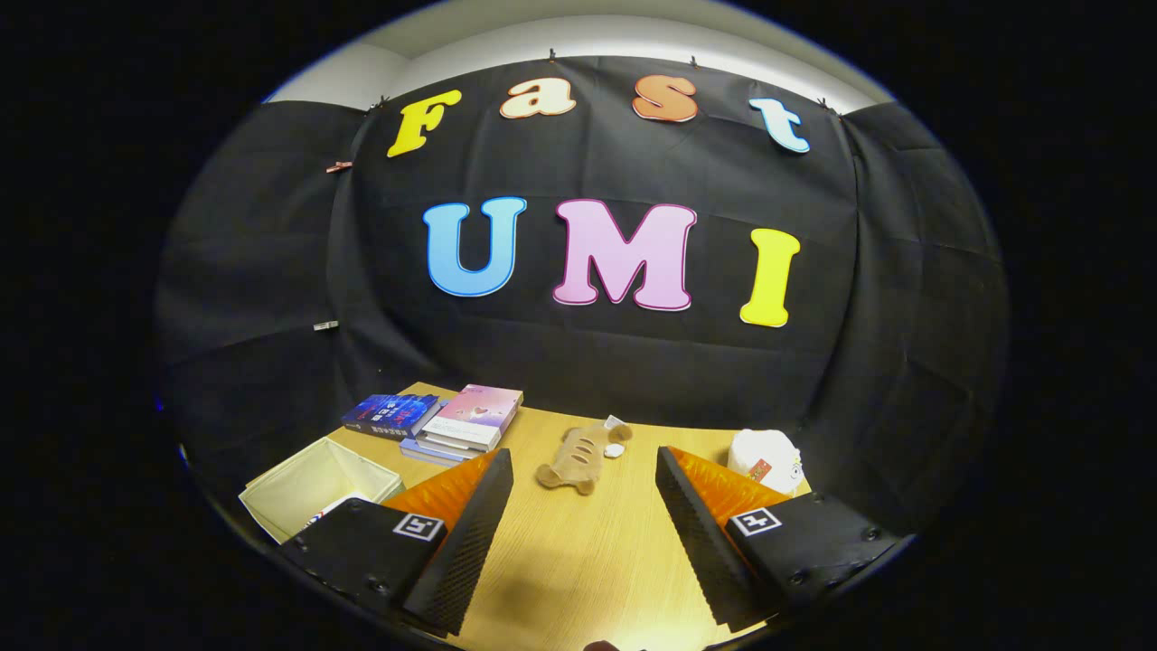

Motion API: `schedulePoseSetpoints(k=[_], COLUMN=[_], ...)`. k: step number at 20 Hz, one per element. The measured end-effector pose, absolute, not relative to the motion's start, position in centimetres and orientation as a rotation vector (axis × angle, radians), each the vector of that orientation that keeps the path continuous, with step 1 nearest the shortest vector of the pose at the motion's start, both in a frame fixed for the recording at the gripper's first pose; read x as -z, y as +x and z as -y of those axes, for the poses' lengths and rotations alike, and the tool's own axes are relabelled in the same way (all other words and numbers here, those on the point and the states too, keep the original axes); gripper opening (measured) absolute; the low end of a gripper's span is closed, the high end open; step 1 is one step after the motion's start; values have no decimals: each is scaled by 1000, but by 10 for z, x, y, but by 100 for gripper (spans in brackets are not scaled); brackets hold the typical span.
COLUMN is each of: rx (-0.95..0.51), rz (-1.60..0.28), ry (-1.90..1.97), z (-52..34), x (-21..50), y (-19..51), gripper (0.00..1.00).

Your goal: Open the storage box then place both shoes into the box .Put the left shoe in first, then the right shoe, with the right side of both shoes facing outward in a uniform manner.

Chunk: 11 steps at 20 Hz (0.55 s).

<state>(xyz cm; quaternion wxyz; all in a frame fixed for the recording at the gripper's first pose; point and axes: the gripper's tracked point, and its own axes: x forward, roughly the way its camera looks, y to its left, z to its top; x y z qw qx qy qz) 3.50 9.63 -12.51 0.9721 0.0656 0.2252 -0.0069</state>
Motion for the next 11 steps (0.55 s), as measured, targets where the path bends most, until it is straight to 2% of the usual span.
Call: schedulePoseSetpoints(k=[11], rx=[1], rz=[-459], ry=[134], z=[-93], x=[123], y=[22], gripper=[99])
